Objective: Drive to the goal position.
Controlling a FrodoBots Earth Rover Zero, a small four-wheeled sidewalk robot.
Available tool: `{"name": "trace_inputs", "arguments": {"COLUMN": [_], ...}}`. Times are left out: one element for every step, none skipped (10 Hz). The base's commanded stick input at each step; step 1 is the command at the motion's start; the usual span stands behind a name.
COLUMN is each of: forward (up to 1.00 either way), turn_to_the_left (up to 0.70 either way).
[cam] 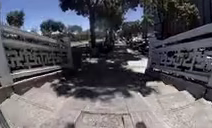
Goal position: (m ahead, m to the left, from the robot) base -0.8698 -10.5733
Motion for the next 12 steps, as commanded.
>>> {"name": "trace_inputs", "arguments": {"forward": [0.70, 0.70, 0.70, 0.70, 0.70, 0.70, 0.70, 0.70, 0.70, 0.70, 0.70, 0.70], "turn_to_the_left": [0.00, 0.00, 0.00, 0.00, 0.00, 0.00, 0.00, 0.00, 0.00, 0.00, 0.00, -0.03]}}
